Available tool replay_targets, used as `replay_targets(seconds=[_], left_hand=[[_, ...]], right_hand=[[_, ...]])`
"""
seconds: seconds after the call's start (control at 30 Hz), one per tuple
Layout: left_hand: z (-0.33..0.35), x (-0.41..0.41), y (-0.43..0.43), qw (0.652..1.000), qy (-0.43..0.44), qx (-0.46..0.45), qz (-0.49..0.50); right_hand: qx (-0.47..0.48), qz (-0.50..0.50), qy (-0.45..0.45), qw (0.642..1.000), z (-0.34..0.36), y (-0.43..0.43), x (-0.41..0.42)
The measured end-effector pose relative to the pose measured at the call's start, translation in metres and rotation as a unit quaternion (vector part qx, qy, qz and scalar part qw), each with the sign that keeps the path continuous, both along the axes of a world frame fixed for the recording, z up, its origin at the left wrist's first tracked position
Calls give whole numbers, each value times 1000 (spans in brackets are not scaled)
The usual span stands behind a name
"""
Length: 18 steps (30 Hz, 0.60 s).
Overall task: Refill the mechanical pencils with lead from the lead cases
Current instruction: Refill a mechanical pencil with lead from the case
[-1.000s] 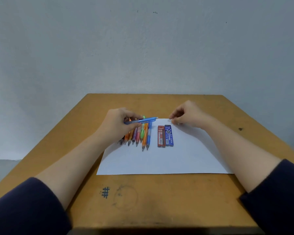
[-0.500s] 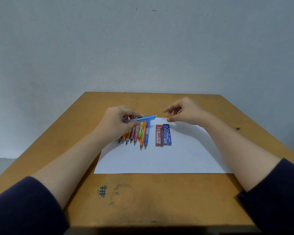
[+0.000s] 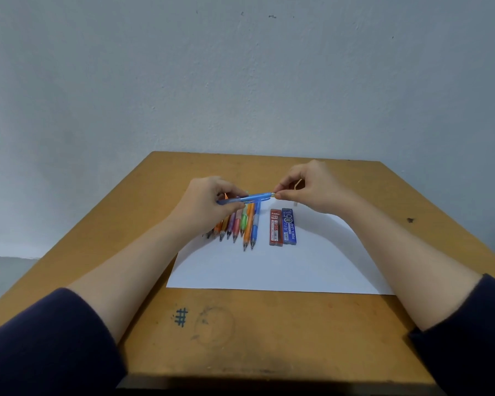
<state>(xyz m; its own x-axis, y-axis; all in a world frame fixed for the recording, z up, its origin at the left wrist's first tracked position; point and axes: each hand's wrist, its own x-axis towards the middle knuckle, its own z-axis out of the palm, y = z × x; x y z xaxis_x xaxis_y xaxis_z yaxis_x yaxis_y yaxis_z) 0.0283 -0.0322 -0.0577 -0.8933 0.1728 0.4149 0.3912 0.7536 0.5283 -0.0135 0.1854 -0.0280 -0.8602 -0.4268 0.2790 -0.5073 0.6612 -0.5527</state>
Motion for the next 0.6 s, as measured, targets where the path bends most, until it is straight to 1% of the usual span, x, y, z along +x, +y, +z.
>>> replay_targets(seconds=[0.2,0.37,0.6], left_hand=[[-1,0,1,1000,3,-2,12],[0,1,-1,1000,7,-4,13],[-1,0,4,1000,20,-7,6]], right_hand=[[-12,-14,9,1000,0,7,-5],[-56,-15,-21,998,2,14,-6],[-37,8,-7,999,-3,4,-5]])
